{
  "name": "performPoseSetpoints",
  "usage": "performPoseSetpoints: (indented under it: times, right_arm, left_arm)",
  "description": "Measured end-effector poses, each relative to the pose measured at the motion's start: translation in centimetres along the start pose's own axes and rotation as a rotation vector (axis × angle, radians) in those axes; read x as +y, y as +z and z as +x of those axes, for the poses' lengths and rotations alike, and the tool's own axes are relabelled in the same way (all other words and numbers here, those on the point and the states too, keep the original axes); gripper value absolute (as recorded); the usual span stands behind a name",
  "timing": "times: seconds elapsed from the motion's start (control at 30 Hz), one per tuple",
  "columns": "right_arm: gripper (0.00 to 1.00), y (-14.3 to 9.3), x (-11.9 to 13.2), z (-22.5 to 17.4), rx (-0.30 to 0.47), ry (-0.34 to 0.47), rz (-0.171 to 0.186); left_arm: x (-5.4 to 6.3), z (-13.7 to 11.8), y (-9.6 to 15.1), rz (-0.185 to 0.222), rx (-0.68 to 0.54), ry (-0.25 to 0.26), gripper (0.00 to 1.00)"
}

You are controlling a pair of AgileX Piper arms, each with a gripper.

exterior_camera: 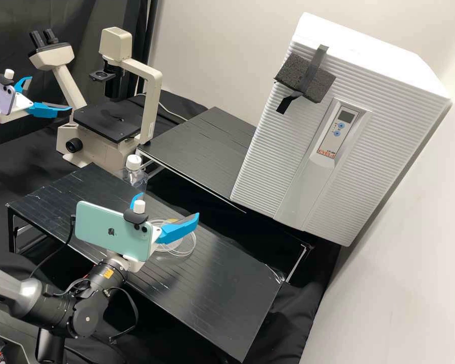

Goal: Close the petri dish lid.

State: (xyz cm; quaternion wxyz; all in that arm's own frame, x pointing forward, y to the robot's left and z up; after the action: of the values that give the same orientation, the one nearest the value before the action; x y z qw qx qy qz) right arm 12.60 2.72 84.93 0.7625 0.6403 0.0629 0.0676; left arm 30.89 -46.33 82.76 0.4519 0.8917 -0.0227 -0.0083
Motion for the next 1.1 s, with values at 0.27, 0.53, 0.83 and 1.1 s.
performPoseSetpoints:
  times: [0.27,0.53,0.83,1.1]
  right_arm:
    - [1.0,0.7,-0.6,-0.1,-0.036,-0.077,-0.012]
    - [1.0,1.5,-1.0,-0.3,-0.074,-0.134,-0.017]
    - [1.0,2.1,-1.1,-0.6,-0.115,-0.151,-0.017]
    - [1.0,2.5,-1.0,-0.8,-0.13,-0.155,0.003]
  left_arm:
    - [0.0,0.0,0.0,0.0,0.0,0.0,1.0]
    - [0.0,0.0,0.0,0.0,0.0,0.0,1.0]
    - [0.0,0.0,0.0,0.0,0.0,0.0,1.0]
    - [0.0,0.0,0.0,0.0,0.0,0.0,1.0]
